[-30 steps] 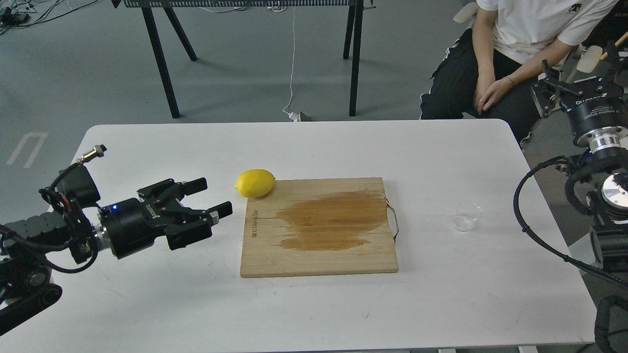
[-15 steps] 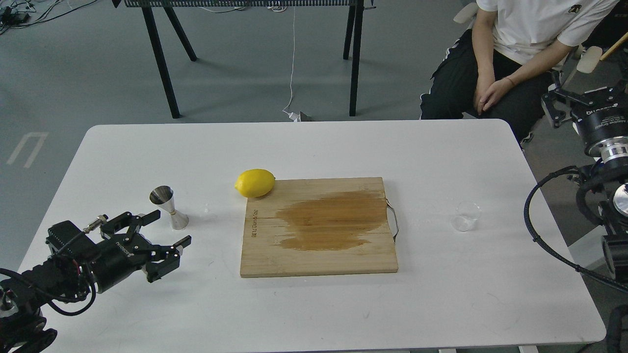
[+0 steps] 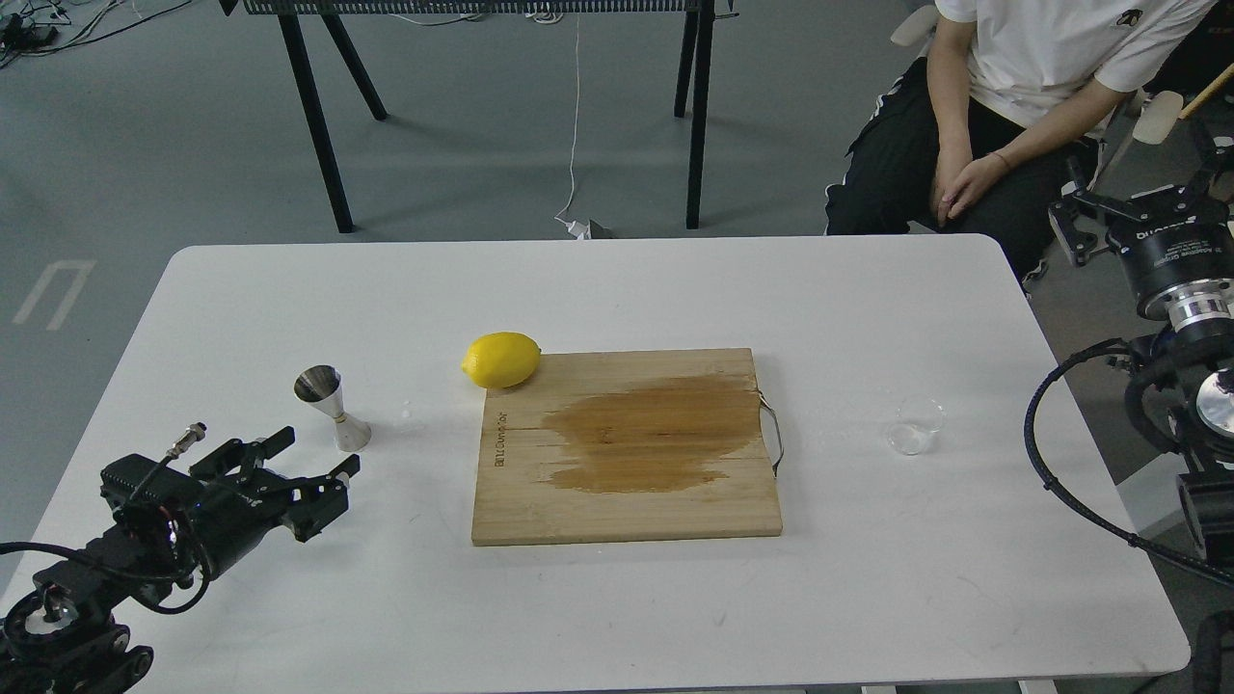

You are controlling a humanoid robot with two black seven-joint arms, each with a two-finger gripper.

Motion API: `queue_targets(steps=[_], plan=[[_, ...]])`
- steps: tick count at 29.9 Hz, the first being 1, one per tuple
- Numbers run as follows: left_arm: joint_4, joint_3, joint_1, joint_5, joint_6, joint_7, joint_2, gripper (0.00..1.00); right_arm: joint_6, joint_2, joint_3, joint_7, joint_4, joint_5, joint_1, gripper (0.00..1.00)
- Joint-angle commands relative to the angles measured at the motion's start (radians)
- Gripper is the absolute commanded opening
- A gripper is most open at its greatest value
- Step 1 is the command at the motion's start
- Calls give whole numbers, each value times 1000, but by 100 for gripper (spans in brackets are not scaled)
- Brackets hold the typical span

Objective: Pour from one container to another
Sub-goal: 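Close the left gripper around the metal jigger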

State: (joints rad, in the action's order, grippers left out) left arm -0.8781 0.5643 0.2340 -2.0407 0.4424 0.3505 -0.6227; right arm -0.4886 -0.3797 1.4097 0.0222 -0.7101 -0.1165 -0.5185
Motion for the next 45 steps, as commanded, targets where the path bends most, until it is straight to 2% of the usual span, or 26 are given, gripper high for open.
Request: queue_targets(steps=[1, 8, 17, 22, 24, 29, 37, 45], plan=[[42, -1, 14, 2, 15, 1, 23, 86, 0, 1, 0, 1, 1, 0, 0, 100], [151, -4, 77, 2, 18, -1, 110, 79, 0, -1, -1, 1, 3, 0, 0, 100], [197, -3, 116, 4, 12, -2, 123, 70, 0, -4, -1, 1, 9, 0, 2, 100], [217, -11, 128, 2, 16, 1, 133, 46, 0, -4, -3, 1, 11, 1, 2, 100], [217, -12, 128, 2, 18, 1, 133, 41, 0, -4, -5, 1, 9, 1, 2, 100], [217, -12, 128, 2, 18, 1, 133, 39, 0, -4, -5, 1, 8, 1, 2, 100], [217, -15, 128, 1, 16, -1, 135, 9, 0, -4, -5, 1, 8, 1, -3, 100], [192, -12, 162, -1, 46, 1, 118, 8, 0, -4, -5, 1, 8, 1, -1, 100]])
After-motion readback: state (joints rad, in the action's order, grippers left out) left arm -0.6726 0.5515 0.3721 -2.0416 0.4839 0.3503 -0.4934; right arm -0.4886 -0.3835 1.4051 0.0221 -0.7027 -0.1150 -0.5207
